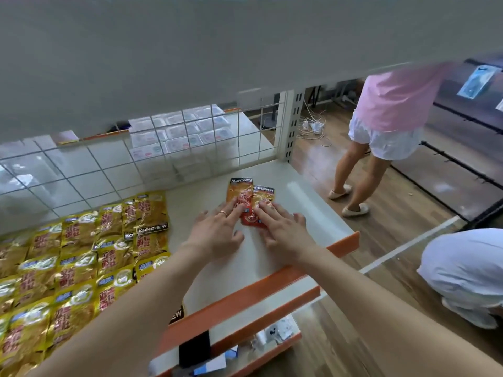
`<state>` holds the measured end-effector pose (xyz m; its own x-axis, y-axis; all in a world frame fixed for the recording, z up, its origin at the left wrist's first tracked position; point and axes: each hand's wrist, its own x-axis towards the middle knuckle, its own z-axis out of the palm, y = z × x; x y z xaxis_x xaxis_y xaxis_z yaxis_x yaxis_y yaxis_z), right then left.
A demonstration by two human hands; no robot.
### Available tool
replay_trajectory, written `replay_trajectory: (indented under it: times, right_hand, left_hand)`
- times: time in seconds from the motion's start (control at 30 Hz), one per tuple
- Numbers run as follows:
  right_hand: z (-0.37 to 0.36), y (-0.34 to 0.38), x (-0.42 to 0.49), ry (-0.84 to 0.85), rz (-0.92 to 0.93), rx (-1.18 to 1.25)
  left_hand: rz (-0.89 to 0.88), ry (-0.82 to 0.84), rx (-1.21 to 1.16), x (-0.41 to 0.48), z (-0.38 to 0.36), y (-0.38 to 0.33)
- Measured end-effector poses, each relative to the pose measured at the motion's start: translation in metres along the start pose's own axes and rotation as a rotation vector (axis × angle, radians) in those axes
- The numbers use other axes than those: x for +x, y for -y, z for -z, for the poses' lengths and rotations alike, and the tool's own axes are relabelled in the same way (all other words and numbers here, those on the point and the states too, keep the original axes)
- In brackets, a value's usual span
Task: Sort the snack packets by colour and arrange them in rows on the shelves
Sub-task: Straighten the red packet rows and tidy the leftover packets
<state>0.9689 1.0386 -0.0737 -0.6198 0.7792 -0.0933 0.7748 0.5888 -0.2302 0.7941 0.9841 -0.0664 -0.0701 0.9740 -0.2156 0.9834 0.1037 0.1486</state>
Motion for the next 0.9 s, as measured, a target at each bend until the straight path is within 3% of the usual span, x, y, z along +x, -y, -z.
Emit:
replay_trajectory:
  times: [0.3,0.4,0.57,0.67,0.77,0.9]
  right_hand:
    - [0.016,-0.004,-0.015,-0.085,0.104,-0.243]
    - [0.024,-0.009,-0.015,-0.039,0.063,-0.178]
    - [0.030,-0.021,-0.012,0.040,0.027,-0.029]
    - [0.031,-0.023,-0.013,0.042,-0.032,0.024]
    - [0.029,-0.024,-0.015,0.036,-0.135,0.222]
    - [0.031,-0.018,-0.020,-0.105,-0.168,0.566]
  left_hand:
    - [-0.013,-0.093,0.090,-0.029,0.031,-0.037]
    - [0.022,-0.177,0.102,-0.020,0.033,-0.025]
    - [0.008,-0.051,0.100,0.002,0.024,-0.006]
    - [0.129,-0.090,-0.148,0.007,0.026,-0.001]
    - [0.248,-0.070,-0.526,-0.003,0.029,0.000]
    - [0.313,-0.096,-0.969,-0.028,0.039,0.003]
